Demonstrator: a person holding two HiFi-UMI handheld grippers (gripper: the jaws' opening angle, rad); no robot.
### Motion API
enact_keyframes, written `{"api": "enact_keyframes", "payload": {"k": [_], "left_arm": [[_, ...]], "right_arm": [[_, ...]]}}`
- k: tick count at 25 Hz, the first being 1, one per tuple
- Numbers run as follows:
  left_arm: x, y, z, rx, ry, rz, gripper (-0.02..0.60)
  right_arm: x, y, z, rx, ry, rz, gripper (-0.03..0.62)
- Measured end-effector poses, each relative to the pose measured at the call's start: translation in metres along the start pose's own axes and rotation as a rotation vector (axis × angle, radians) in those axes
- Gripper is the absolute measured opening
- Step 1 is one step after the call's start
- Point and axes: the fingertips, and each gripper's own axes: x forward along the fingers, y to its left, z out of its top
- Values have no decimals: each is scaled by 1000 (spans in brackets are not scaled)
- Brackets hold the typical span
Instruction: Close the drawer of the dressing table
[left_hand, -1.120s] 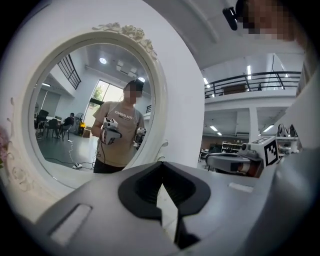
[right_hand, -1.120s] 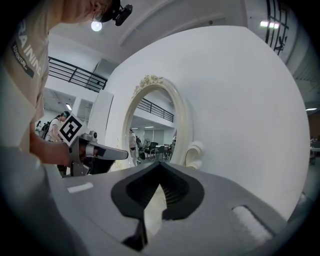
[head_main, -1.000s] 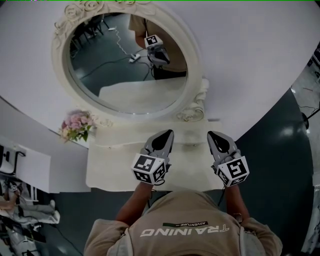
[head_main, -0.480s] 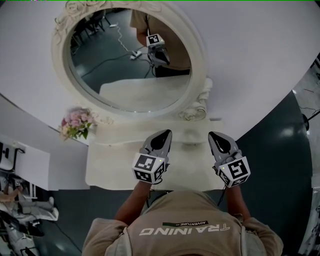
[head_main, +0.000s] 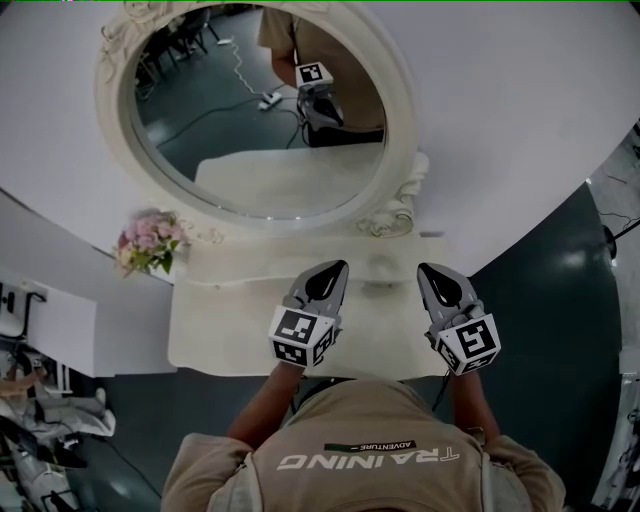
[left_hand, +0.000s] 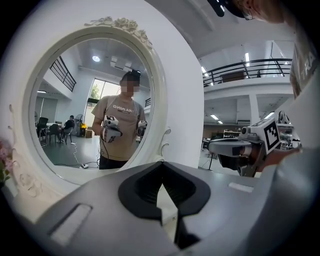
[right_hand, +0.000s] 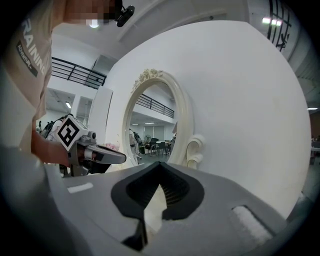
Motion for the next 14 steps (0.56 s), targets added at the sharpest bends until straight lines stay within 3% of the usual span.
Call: {"api": "enact_keyframes", "payload": {"k": [14], "left_arm": [[-15, 9, 2, -10, -17, 22, 18]], "right_arm": [[1, 9, 1, 12, -8, -18, 2]]}}
